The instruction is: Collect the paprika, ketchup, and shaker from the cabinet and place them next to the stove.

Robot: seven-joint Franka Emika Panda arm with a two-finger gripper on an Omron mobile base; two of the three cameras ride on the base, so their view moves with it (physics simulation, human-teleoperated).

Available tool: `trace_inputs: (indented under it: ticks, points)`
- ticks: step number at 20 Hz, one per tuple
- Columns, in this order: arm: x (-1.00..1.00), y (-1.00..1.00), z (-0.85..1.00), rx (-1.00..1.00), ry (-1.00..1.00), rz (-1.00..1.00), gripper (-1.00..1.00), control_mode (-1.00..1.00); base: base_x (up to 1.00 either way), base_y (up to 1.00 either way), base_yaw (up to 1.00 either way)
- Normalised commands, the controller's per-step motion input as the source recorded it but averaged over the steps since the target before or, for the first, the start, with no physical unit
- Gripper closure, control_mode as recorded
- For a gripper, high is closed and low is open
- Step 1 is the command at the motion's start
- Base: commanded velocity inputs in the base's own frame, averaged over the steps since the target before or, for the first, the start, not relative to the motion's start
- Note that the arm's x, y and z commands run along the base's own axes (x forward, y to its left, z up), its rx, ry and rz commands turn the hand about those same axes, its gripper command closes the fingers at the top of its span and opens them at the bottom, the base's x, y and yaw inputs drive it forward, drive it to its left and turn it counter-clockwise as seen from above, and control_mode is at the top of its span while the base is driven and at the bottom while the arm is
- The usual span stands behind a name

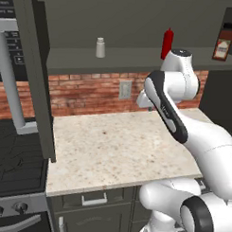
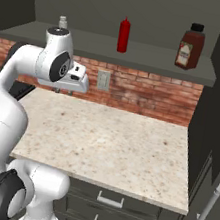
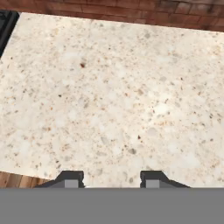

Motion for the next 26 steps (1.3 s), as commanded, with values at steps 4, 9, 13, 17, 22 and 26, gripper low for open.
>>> trace_inputs:
  ticks: [4, 9, 13, 17, 22, 26]
  points:
    - [-0.17, 0.00, -0.03, 0.00, -0.12, 0.00, -1.00, -1.00, 0.00, 0.00, 0.00]
    - [-0.61, -0.29, -0.02, 0.08, -0.26, -0.12, -1.00, -1.00, 0.00, 0.00, 0.00]
    - [-0.22, -0.25, 0.01, 0.06, -0.27, -0.39, -1.00, -1.00, 0.00, 0.00, 0.00]
    - [0.00, -0.33, 0.19, 0.00, -0.26, -0.39, -1.00, -1.00, 0.00, 0.00, 0.00]
    - [0.08, -0.36, 0.54, -0.01, -0.24, -0.33, -1.00, -1.00, 0.00, 0.00, 0.00]
    - [0.04, -0.48, 0.74, 0.00, -0.27, -0.25, -1.00, -1.00, 0.00, 0.00, 0.00]
